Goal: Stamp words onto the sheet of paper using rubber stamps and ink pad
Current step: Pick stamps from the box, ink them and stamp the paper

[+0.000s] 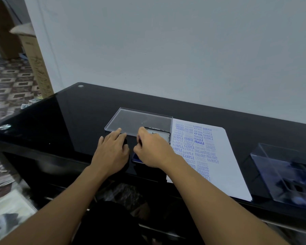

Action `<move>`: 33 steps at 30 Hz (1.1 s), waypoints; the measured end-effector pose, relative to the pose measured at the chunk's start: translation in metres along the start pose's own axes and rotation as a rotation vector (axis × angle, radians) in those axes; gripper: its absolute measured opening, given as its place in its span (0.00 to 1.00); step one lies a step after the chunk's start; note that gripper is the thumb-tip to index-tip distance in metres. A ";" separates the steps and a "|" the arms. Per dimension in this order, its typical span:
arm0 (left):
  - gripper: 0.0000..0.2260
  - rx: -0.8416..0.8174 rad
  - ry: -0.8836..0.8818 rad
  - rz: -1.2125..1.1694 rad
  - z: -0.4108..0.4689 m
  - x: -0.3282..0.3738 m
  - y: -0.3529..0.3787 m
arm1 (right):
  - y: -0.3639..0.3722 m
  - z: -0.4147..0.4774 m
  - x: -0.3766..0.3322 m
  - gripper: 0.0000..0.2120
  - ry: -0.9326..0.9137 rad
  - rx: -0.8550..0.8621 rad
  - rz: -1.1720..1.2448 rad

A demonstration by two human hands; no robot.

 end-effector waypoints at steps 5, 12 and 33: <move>0.22 0.027 -0.022 -0.050 0.001 0.004 -0.010 | -0.027 0.000 0.030 0.07 0.135 0.072 0.158; 0.21 0.097 0.074 -0.191 0.001 0.045 -0.043 | -0.086 -0.023 0.072 0.12 0.227 0.086 0.104; 0.21 -0.256 0.383 -0.188 -0.005 0.201 0.047 | -0.114 -0.091 0.164 0.11 0.466 -0.058 0.005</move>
Point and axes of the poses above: each hand's wrist, its own z-axis towards the middle knuckle, its own y-axis out of the palm, x = y × z, the point moved 5 cm from there along z, towards the middle knuckle
